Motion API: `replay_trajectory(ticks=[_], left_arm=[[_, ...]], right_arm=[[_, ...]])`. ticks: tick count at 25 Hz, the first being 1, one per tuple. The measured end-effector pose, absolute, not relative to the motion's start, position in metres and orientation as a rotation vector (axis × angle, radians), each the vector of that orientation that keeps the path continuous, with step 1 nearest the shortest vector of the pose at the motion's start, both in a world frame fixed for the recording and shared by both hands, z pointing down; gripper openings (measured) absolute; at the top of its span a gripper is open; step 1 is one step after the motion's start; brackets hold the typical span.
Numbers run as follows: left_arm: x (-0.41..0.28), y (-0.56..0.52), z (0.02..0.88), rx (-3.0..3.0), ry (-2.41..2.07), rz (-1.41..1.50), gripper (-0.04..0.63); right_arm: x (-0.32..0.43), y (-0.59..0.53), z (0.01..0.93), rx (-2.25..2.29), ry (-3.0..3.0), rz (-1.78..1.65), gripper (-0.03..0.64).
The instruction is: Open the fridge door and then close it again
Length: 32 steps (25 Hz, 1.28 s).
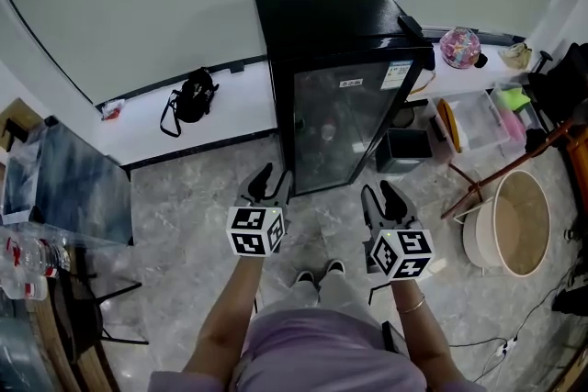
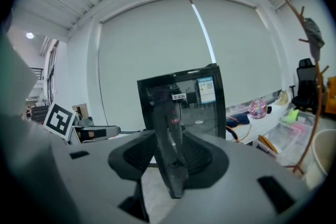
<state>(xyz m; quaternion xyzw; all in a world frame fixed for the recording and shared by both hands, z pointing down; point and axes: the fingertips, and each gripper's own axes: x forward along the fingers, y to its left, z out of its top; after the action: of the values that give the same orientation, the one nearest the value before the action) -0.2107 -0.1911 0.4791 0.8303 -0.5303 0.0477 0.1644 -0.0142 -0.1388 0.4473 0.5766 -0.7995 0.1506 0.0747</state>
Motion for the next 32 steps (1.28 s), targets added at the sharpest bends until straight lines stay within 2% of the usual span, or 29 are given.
replay_trajectory(ticks=[16,32], left_arm=[[-0.214,-0.294,0.506,2.229,-1.677,0.167,0.15],[-0.211,-0.336,0.529,2.186,-1.694,0.192,0.189]], right_arm=[[-0.022,-0.275,0.459,1.473,-2.53,0.467,0.152],[-0.057,-0.324,0.49,1.164,-2.604,0.494,0.152]])
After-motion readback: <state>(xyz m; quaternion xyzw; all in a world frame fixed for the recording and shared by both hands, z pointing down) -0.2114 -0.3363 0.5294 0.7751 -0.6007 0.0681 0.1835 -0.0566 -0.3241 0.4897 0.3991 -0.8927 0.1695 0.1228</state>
